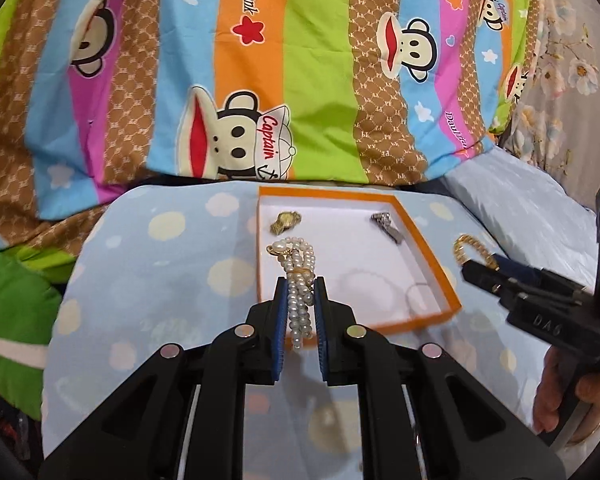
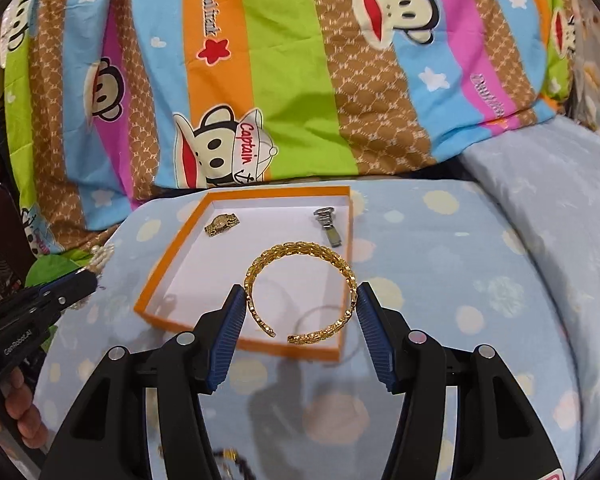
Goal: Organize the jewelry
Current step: 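Grasp the pearl bracelet with the left gripper while the right gripper grasps the gold bangle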
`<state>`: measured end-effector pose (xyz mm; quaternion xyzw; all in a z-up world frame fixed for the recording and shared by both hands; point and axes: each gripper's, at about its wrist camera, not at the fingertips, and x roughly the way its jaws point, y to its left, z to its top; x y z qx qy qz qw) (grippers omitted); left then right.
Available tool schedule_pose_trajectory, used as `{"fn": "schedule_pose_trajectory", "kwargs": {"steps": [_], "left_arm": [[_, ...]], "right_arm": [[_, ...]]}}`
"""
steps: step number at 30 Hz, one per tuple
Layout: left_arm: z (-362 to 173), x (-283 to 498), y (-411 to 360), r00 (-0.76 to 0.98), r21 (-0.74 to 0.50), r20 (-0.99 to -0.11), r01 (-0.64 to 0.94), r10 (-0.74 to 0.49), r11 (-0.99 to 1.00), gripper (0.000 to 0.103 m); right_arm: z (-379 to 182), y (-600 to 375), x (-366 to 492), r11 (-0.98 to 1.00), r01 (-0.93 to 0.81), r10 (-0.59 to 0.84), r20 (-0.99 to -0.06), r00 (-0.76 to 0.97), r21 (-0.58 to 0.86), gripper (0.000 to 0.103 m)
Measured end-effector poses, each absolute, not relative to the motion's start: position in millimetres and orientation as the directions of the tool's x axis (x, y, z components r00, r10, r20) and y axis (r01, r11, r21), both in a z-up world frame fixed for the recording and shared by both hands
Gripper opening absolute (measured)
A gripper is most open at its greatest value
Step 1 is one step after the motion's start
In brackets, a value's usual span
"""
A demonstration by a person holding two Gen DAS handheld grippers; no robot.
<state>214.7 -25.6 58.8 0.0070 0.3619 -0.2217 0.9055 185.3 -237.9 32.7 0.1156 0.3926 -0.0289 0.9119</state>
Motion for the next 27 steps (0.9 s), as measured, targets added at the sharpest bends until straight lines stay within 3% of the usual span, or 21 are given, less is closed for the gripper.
{"fn": "schedule_pose_trajectory", "kwargs": {"steps": [10, 23, 27], "left_arm": [[16.2, 287.4, -67.7, 0.604, -0.143, -0.703, 0.399, -0.377, 0.906, 0.012], [-10.3, 305.4, -79.1, 0.598, -0.107, -0.725, 0.392, -0.341, 0.914, 0.012], [-3.1, 305.8, -68.4, 0.605, -0.147, -0.714, 0.364, -0.353, 0.92, 0.018]], "right_arm": [[-8.3, -245.8, 244.7, 0.969, 0.143, 0.066, -0.768, 0.637, 0.201, 0.056], [-25.5, -230.2, 262.3, 0.994, 0.072, 0.014, -0.764, 0.645, 0.079, 0.058], [-11.1, -235.7, 250.8, 0.992, 0.088, 0.008, -0.737, 0.675, 0.092, 0.058]]}}
